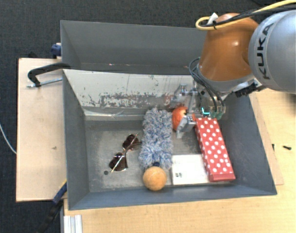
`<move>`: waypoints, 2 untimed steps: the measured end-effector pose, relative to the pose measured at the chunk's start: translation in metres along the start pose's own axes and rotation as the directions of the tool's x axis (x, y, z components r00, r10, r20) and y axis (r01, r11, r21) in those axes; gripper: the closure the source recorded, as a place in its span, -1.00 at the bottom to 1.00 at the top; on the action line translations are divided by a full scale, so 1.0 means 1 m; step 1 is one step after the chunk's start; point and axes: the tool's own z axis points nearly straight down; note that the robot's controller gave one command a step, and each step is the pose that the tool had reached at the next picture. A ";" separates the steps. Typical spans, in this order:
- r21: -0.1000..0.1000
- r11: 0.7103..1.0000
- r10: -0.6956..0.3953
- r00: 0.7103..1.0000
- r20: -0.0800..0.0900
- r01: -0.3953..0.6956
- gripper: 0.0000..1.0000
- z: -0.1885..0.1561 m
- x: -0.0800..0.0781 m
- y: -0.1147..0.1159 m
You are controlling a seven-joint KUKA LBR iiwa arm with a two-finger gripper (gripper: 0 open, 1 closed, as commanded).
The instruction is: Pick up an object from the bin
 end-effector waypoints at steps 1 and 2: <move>0.000 1.000 0.000 1.000 0.008 0.000 -1.00 -0.004 -0.002 0.000; 0.000 0.997 -0.083 0.997 0.006 0.083 1.00 0.061 -0.012 0.013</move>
Offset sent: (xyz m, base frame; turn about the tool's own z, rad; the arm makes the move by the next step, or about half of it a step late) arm 0.0104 0.0123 -0.0617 -0.0834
